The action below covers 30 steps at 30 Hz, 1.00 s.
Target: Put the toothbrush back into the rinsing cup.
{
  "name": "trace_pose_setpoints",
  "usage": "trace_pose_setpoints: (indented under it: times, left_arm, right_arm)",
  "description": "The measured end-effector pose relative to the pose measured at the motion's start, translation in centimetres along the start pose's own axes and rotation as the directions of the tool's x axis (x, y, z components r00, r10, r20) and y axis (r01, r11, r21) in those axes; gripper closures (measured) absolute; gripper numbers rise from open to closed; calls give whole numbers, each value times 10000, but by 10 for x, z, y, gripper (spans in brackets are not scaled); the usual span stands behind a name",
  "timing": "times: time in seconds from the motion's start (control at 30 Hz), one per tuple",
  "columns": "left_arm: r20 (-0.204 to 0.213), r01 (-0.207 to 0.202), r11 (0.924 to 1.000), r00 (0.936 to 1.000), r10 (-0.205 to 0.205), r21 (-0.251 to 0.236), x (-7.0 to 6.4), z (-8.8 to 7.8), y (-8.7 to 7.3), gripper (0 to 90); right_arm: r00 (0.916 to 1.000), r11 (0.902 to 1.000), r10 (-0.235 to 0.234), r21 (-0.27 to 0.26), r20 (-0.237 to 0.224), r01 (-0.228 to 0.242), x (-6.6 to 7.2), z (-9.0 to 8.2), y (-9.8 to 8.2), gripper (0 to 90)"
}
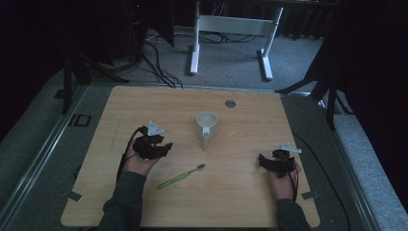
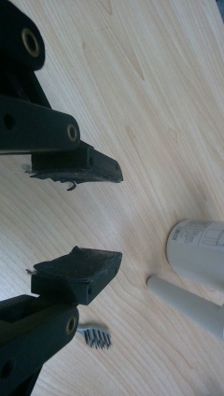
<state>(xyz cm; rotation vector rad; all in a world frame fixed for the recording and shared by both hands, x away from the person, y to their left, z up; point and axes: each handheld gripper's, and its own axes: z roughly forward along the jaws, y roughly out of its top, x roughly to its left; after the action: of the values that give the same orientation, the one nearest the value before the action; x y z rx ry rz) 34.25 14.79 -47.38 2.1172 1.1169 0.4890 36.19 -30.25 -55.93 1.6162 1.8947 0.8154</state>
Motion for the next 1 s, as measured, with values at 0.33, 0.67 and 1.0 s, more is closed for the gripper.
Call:
trace_pose_setpoints:
  times: [0.33, 0.67, 1.0]
  left_arm:
    - [112, -135, 9999, 9998, 134, 77, -8, -2, 5, 552]
    - [255, -312, 9994, 9992, 307, 177, -13, -4, 9, 552]
    - [376, -430, 9988, 9984, 421, 217, -20, -6, 11, 556]
  right_arm:
    - [10000, 10000, 0, -1, 1, 0, 0, 0, 0, 180]
    - [10000, 10000, 0, -1, 1, 0, 0, 0, 0, 180]
    - [10000, 10000, -1, -1, 1, 1, 0, 0, 0, 181]
